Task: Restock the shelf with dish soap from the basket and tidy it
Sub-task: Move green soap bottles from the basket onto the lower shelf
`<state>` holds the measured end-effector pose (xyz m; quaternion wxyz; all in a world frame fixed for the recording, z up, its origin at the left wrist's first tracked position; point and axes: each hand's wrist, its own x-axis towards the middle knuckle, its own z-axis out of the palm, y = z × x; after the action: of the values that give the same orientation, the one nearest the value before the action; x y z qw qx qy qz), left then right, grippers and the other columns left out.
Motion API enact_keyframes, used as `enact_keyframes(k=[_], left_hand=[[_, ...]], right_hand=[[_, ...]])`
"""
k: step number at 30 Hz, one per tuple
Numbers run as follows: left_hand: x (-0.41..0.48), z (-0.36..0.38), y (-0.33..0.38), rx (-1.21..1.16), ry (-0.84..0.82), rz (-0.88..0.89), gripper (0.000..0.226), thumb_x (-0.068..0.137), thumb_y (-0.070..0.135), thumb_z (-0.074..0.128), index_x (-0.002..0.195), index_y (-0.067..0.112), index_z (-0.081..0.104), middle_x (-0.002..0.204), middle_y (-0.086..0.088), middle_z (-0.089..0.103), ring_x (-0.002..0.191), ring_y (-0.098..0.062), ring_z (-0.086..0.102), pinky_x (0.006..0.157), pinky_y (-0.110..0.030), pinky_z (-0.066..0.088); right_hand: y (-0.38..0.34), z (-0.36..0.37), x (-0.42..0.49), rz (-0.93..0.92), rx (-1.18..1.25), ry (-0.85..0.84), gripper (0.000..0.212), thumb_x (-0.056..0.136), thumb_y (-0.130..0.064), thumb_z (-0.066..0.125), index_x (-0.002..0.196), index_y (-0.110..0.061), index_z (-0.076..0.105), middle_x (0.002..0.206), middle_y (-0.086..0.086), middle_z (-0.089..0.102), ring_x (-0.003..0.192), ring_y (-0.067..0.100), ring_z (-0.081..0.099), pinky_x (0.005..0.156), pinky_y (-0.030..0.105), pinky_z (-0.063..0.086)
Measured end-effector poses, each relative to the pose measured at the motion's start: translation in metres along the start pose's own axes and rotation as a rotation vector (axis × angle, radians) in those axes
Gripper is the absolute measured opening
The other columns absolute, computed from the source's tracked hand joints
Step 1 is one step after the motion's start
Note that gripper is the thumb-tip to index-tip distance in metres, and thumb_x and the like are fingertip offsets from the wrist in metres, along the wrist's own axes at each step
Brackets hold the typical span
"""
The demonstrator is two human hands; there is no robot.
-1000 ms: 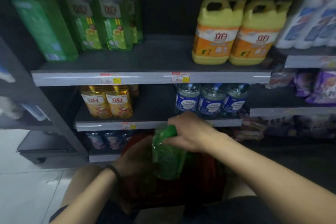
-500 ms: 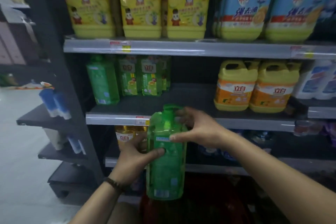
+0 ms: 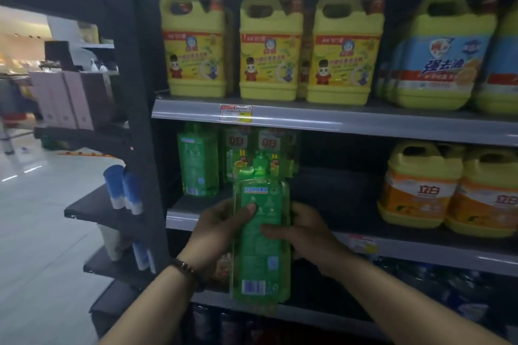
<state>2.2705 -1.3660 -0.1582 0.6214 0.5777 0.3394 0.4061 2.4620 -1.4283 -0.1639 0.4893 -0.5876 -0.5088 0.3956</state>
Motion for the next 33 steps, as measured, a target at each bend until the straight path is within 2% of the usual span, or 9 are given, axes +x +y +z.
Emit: enact_keyframes(k=[4, 7, 10, 12, 15, 18, 24, 30, 33], left_hand=[[0.028, -0.01, -0.001, 0.159, 0.119, 0.154, 0.017, 0.101, 0.03, 0.067, 0.117, 0.027, 0.073, 0.111, 0.007, 0.081, 0.102, -0.012, 0.078, 0.087, -0.037, 0.063], [0.045, -0.017, -0.019, 0.214, 0.241, 0.232, 0.029, 0.101, 0.019, 0.069, 0.116, 0.043, 0.064, 0.117, 0.012, 0.076, 0.108, -0.009, 0.074, 0.095, -0.037, 0.059], [0.065, -0.03, -0.032, 0.302, 0.254, 0.27, 0.049, 0.101, 0.009, 0.064, 0.142, 0.034, 0.056, 0.135, 0.007, 0.069, 0.122, -0.011, 0.067, 0.104, -0.043, 0.057], [0.075, -0.037, -0.033, 0.357, 0.229, 0.268, 0.058, 0.103, 0.005, 0.059, 0.154, 0.026, 0.045, 0.147, 0.008, 0.059, 0.128, -0.003, 0.06, 0.11, -0.033, 0.053], [0.087, -0.042, -0.027, 0.434, 0.149, 0.247, 0.061, 0.106, 0.013, 0.057, 0.16, 0.03, 0.032, 0.148, 0.025, 0.041, 0.132, 0.011, 0.045, 0.112, -0.018, 0.041], [0.106, -0.05, -0.032, 0.411, 0.091, 0.18, 0.058, 0.106, 0.012, 0.058, 0.149, 0.042, 0.032, 0.132, 0.038, 0.039, 0.113, 0.027, 0.046, 0.095, -0.004, 0.04], [0.142, -0.068, -0.051, 0.465, 0.052, 0.162, 0.076, 0.095, 0.022, 0.072, 0.154, 0.051, 0.033, 0.156, 0.019, 0.049, 0.143, -0.004, 0.048, 0.12, -0.042, 0.044], [0.168, -0.064, -0.063, 0.564, 0.052, 0.199, 0.095, 0.09, 0.042, 0.073, 0.165, 0.038, 0.016, 0.167, 0.01, 0.035, 0.151, -0.012, 0.039, 0.123, -0.044, 0.039], [0.179, -0.063, -0.069, 0.587, 0.089, 0.203, 0.101, 0.079, 0.057, 0.071, 0.163, 0.042, 0.018, 0.164, 0.009, 0.041, 0.148, -0.014, 0.044, 0.12, -0.045, 0.043]], right_hand=[[-0.013, 0.006, 0.044, 0.031, 0.032, 0.056, 0.04, 0.081, -0.014, 0.093, 0.118, -0.016, 0.076, 0.108, 0.003, 0.083, 0.098, 0.025, 0.081, 0.091, 0.055, 0.064], [-0.025, 0.012, 0.074, 0.032, -0.017, 0.066, 0.033, 0.082, -0.019, 0.092, 0.112, -0.02, 0.078, 0.1, -0.003, 0.084, 0.088, 0.018, 0.082, 0.076, 0.042, 0.067], [-0.033, 0.013, 0.105, -0.011, -0.046, 0.108, 0.035, 0.081, -0.021, 0.094, 0.112, -0.022, 0.077, 0.098, -0.006, 0.084, 0.084, 0.014, 0.081, 0.065, 0.036, 0.065], [-0.036, 0.015, 0.125, -0.049, -0.045, 0.137, 0.038, 0.079, -0.021, 0.095, 0.112, -0.023, 0.077, 0.098, -0.006, 0.084, 0.083, 0.015, 0.081, 0.065, 0.038, 0.066], [-0.033, 0.018, 0.154, -0.074, -0.036, 0.18, 0.04, 0.075, -0.019, 0.098, 0.109, -0.021, 0.077, 0.098, -0.003, 0.084, 0.085, 0.019, 0.082, 0.072, 0.047, 0.068], [-0.018, 0.022, 0.18, -0.116, -0.053, 0.207, 0.051, 0.071, -0.014, 0.1, 0.115, -0.017, 0.075, 0.106, 0.001, 0.083, 0.096, 0.024, 0.081, 0.088, 0.056, 0.065], [0.013, 0.02, 0.222, -0.258, -0.184, 0.236, 0.059, 0.08, -0.021, 0.095, 0.131, -0.018, 0.066, 0.12, -0.001, 0.079, 0.106, 0.018, 0.078, 0.094, 0.052, 0.064], [0.015, 0.014, 0.244, -0.224, -0.347, 0.227, 0.078, 0.06, -0.064, 0.087, 0.125, -0.026, 0.065, 0.117, -0.004, 0.079, 0.102, 0.019, 0.077, 0.089, 0.049, 0.065], [0.016, 0.013, 0.249, -0.213, -0.459, 0.24, 0.068, 0.07, -0.055, 0.09, 0.125, -0.022, 0.067, 0.119, 0.0, 0.079, 0.105, 0.023, 0.076, 0.093, 0.048, 0.063]])
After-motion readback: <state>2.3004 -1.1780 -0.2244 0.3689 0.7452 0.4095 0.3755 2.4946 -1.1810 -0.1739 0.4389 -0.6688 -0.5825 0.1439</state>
